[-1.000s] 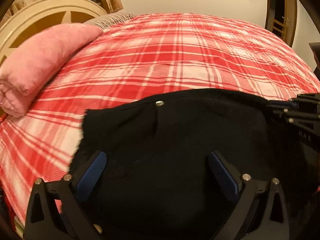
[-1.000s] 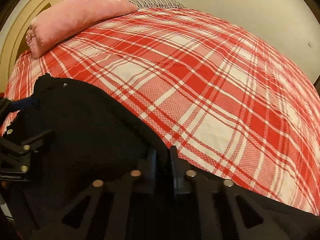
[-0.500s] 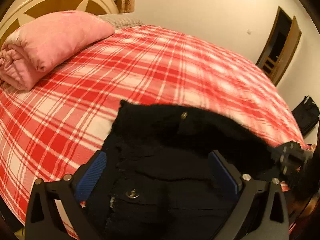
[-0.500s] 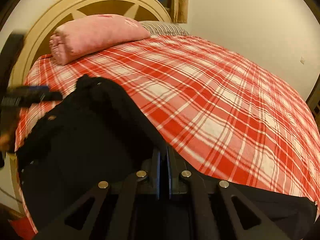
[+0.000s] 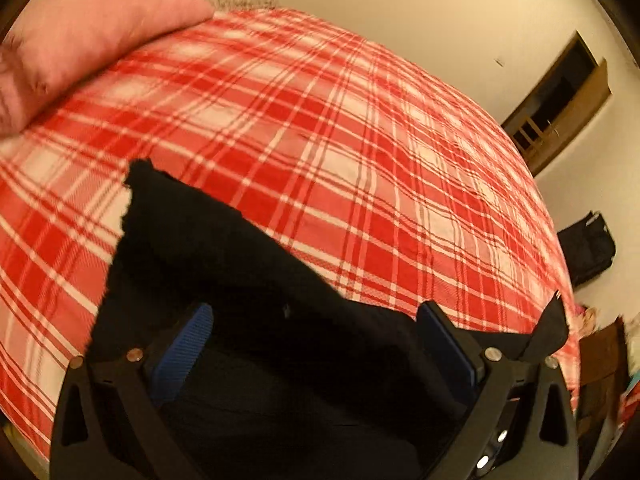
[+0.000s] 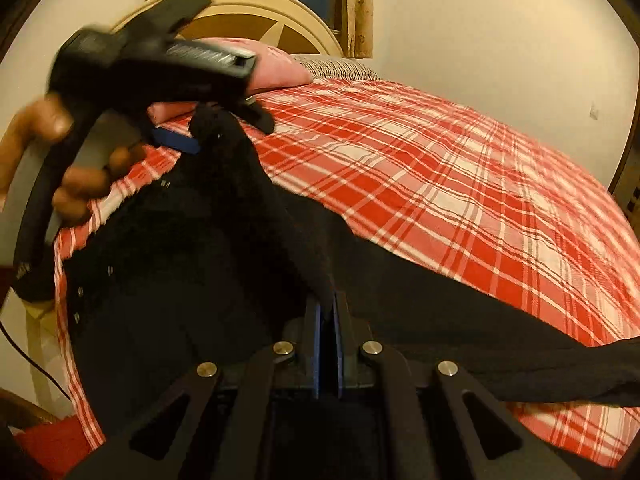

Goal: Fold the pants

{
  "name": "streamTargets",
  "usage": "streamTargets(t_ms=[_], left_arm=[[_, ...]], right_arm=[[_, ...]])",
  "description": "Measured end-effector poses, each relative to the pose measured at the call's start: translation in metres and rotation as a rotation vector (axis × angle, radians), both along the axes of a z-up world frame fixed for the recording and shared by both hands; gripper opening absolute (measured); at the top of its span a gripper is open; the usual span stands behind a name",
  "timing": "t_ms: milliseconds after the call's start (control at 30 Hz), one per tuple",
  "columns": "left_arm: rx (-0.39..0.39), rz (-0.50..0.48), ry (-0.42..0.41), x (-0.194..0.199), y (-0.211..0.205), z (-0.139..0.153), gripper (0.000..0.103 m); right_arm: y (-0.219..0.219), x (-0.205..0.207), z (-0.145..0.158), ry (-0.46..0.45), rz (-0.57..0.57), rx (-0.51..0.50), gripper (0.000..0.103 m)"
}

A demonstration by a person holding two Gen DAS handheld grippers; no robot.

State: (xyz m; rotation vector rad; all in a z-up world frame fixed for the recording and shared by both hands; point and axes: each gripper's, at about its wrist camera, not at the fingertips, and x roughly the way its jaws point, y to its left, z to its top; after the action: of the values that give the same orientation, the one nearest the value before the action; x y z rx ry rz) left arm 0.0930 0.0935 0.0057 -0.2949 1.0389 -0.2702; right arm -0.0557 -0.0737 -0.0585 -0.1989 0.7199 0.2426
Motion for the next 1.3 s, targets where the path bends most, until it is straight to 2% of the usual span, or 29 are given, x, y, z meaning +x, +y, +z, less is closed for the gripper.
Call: streamTargets(t_ms=[67, 133, 167, 200, 233, 267, 300, 400, 467, 500, 533, 567, 667, 700, 767, 800, 833, 900, 1000, 1133, 1233, 1267, 1300], left_arm=[[0.003, 0.006, 0.006, -0.002, 0.001, -0.001, 0.103], [0.048, 0.030, 0.013, -0.004, 0.001, -0.006, 0.103], [0.065, 0.040, 0.014, -0.006, 0.003, -0.009, 0.098], [0.074, 0.047, 0.007, -0.009, 0.004, -0.012, 0.082], [0.063, 0.049, 0.001, -0.013, 0.006, -0.017, 0.071], [0.048, 0.052, 0.001, -0.016, 0.008, -0.021, 0.048], [0.001, 0.049, 0.000, -0.020, 0.011, -0.027, 0.026], [-0.125, 0.070, -0.031, -0.028, 0.021, -0.033, 0.020], [-0.155, 0.083, -0.073, -0.037, 0.026, -0.025, 0.019], [-0.156, 0.086, -0.085, -0.039, 0.027, -0.022, 0.018], [-0.153, 0.088, -0.108, -0.044, 0.028, -0.014, 0.018], [-0.152, 0.088, -0.123, -0.047, 0.028, -0.010, 0.018], [-0.155, 0.088, -0.149, -0.054, 0.031, -0.002, 0.018], [-0.159, 0.088, -0.152, -0.055, 0.031, -0.002, 0.018], [-0.172, 0.094, -0.163, -0.062, 0.033, 0.001, 0.018], [-0.176, 0.093, -0.169, -0.064, 0.032, 0.002, 0.017], [-0.177, 0.093, -0.176, -0.066, 0.033, 0.005, 0.017], [-0.182, 0.091, -0.193, -0.072, 0.033, 0.010, 0.016], [-0.197, 0.087, -0.209, -0.080, 0.033, 0.019, 0.016], [-0.199, 0.078, -0.221, -0.083, 0.032, 0.025, 0.016], [-0.207, 0.072, -0.221, -0.083, 0.033, 0.028, 0.016], [-0.207, 0.070, -0.222, -0.083, 0.033, 0.028, 0.016], [-0.206, 0.070, -0.221, -0.082, 0.033, 0.028, 0.016]], right_arm=[[0.004, -0.010, -0.004, -0.015, -0.002, -0.021, 0.005], [0.003, -0.017, -0.010, -0.017, -0.008, -0.020, 0.005], [0.001, -0.017, -0.013, -0.010, -0.014, -0.011, 0.005], [-0.001, -0.017, -0.016, -0.006, -0.025, 0.004, 0.005], [-0.004, -0.017, -0.017, -0.009, -0.033, 0.024, 0.005], [-0.007, -0.018, -0.016, -0.017, -0.045, 0.048, 0.005], [-0.012, -0.020, -0.012, -0.033, -0.072, 0.084, 0.006], [-0.037, -0.029, 0.008, -0.063, -0.158, 0.234, 0.011], [-0.068, -0.040, 0.022, -0.081, -0.209, 0.370, 0.033], [-0.080, -0.044, 0.025, -0.086, -0.249, 0.404, 0.063], [-0.103, -0.051, 0.027, -0.096, -0.314, 0.457, 0.076], [-0.129, -0.059, 0.027, -0.107, -0.381, 0.527, 0.085], [-0.192, -0.069, 0.018, -0.057, -0.552, 0.677, 0.085], [-0.205, -0.070, 0.016, -0.040, -0.589, 0.689, 0.084], [-0.222, -0.066, 0.013, -0.001, -0.615, 0.685, 0.075], [-0.224, -0.062, 0.012, 0.020, -0.614, 0.684, 0.066], [-0.226, -0.054, 0.010, 0.055, -0.615, 0.684, 0.062], [-0.227, -0.042, 0.006, 0.110, -0.620, 0.685, 0.062], [-0.225, -0.020, -0.004, 0.169, -0.685, 0.707, 0.062], [-0.217, 0.006, -0.028, 0.310, -0.795, 0.733, 0.063], [-0.209, 0.015, -0.026, 0.317, -0.836, 0.657, 0.064], [-0.206, 0.017, -0.024, 0.314, -0.832, 0.639, 0.062], [-0.205, 0.019, -0.021, 0.293, -0.810, 0.621, 0.038]])
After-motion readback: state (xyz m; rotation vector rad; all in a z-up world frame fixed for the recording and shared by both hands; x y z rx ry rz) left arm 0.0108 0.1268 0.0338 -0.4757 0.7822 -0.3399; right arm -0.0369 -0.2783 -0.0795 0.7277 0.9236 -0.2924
